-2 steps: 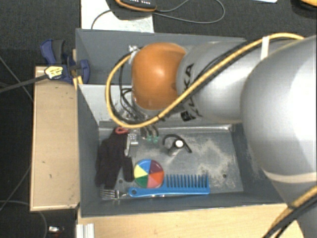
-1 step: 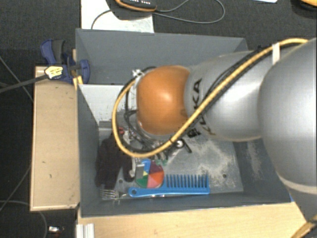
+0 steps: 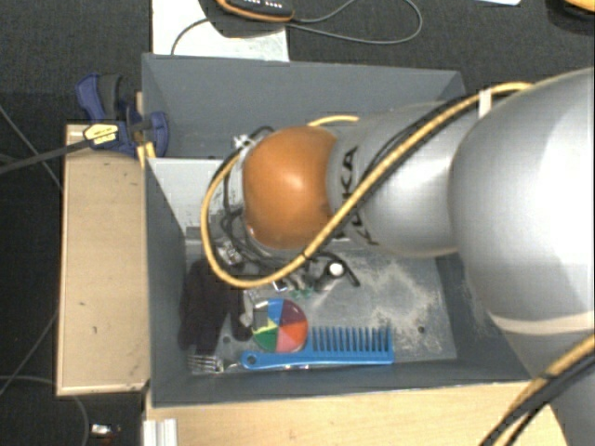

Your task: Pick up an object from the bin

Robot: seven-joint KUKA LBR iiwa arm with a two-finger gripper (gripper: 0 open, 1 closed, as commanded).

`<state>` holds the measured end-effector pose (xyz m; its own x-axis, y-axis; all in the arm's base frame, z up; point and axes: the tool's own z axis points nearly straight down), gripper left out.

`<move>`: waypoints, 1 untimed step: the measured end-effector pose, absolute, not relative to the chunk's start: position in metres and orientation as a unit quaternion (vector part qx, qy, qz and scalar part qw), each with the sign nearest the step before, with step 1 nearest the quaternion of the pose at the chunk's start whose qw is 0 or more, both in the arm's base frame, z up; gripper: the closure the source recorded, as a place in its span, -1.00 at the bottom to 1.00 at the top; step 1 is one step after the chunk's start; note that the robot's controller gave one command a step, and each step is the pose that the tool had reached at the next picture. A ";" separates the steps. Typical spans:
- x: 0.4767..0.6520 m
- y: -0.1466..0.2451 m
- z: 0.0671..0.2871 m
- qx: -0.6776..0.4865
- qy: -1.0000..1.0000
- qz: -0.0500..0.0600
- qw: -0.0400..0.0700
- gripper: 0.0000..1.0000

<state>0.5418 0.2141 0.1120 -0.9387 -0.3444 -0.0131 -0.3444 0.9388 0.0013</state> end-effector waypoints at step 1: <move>0.525 0.177 0.087 -0.206 0.979 0.002 0.006 -1.00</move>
Offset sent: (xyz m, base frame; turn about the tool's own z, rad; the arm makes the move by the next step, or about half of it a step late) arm -0.0009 -0.0294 -0.0416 0.0352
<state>0.5255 0.1770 0.0866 -0.9155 -0.4022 -0.0125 -0.4023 0.9155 0.0013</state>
